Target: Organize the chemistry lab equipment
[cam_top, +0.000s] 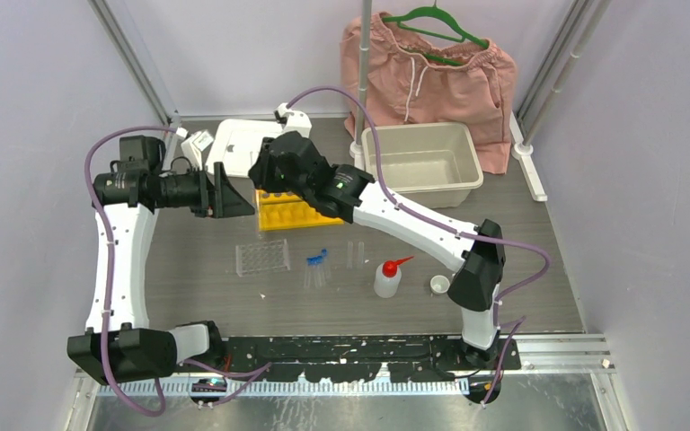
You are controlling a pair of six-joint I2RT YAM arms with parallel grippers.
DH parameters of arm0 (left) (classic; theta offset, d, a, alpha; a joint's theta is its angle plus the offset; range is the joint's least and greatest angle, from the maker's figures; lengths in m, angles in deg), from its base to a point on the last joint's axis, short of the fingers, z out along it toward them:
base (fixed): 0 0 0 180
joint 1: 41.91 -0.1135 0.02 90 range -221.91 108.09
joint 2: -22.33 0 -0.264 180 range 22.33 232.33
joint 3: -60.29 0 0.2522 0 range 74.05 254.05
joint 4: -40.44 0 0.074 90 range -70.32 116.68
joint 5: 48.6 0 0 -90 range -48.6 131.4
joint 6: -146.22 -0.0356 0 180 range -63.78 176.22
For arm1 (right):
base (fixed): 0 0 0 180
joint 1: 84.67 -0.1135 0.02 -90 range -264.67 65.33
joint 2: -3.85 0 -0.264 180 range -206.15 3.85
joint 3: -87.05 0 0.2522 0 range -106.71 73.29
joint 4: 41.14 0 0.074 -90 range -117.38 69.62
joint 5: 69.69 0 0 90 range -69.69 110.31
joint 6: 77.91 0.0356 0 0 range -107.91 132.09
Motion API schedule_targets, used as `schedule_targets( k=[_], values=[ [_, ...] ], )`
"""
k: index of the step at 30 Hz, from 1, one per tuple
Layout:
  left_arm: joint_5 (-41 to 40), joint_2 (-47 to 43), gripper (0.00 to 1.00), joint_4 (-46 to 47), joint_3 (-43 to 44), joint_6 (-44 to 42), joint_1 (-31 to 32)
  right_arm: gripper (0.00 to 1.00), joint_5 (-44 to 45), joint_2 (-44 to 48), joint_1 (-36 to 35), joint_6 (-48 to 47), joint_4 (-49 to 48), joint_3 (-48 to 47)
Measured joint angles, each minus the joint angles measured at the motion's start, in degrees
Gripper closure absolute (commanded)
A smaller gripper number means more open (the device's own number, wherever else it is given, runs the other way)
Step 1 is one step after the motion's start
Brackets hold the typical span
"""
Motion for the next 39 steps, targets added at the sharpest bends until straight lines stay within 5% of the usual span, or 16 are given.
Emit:
schedule_targets(
  k=[15,19,22,25,34,39],
  values=[
    [1.6,0.0,0.73,4.5,-3.9,3.1,0.0,0.95,-3.8,-0.2,0.0,5.7,-7.9,0.0],
    [2.5,0.0,0.84,4.9,-4.6,3.0,0.0,0.78,-4.5,-0.6,0.0,6.3,-8.3,0.0],
    [2.8,0.0,0.93,5.0,-4.9,2.8,0.0,0.53,-5.3,-0.8,0.3,6.5,-8.3,0.0],
    [2.7,0.0,0.99,5.0,-4.9,1.7,-0.1,0.46,-8.1,-0.8,1.7,7.8,-7.3,-0.1],
    [2.5,-3.0,1.00,6.7,-6.5,-2.5,-0.1,0.31,-27.7,-5.2,9.2,6.4,6.8,-11.2],
    [2.5,-4.2,1.00,6.8,-7.0,-4.2,0.1,0.35,-34.3,-8.2,10.0,3.9,11.3,-17.2]
  ],
)
